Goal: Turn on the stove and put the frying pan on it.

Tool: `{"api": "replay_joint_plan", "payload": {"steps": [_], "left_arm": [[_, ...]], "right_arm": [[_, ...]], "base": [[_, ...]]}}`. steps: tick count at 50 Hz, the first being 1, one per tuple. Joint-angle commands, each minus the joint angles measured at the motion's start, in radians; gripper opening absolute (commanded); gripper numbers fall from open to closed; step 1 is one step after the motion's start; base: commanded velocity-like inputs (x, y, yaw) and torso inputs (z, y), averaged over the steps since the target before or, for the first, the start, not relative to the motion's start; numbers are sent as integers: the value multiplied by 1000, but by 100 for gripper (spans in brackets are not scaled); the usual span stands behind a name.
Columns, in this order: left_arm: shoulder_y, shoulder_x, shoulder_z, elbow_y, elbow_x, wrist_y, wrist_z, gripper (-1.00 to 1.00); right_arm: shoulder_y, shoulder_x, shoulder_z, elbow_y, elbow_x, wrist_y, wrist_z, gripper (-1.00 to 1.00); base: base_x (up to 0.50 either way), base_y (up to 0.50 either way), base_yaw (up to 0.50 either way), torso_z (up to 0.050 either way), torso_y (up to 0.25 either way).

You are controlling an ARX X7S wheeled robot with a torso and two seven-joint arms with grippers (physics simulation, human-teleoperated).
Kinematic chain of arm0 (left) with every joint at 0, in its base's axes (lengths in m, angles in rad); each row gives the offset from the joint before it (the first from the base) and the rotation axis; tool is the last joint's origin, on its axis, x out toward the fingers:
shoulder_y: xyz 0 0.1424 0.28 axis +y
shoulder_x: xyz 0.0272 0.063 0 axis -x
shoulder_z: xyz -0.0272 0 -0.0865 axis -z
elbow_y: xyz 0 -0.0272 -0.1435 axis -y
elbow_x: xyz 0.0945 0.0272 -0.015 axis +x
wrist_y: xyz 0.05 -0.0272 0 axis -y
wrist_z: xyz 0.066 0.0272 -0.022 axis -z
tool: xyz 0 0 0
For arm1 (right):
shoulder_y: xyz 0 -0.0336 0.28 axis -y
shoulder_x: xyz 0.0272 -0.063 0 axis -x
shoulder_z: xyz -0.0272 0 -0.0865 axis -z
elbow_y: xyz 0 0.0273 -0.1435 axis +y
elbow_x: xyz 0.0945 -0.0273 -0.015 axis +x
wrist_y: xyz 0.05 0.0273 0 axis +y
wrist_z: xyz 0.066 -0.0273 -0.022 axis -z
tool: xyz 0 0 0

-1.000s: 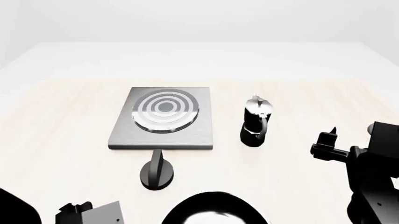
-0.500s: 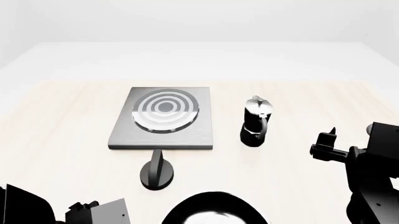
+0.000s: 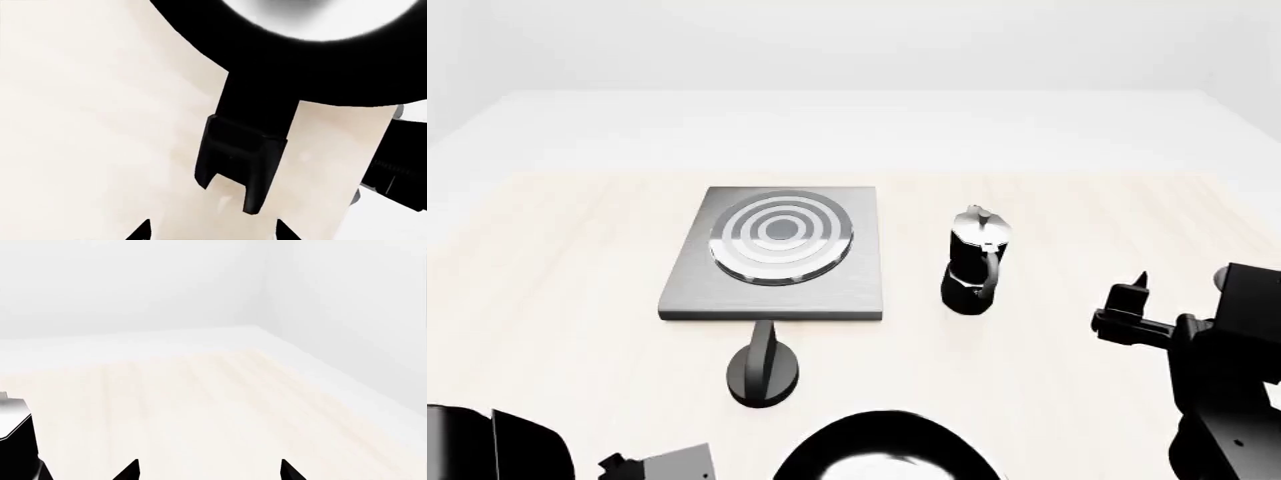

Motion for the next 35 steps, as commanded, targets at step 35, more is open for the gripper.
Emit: {"api": "replay_joint_plan", "payload": {"steps": [35], "left_arm": [[-493, -136, -292, 243, -428, -249, -102, -100]], "right_arm": [[2, 9, -4, -2, 8, -13, 10, 100]], "base": [[0, 0, 0, 0, 0]]}}
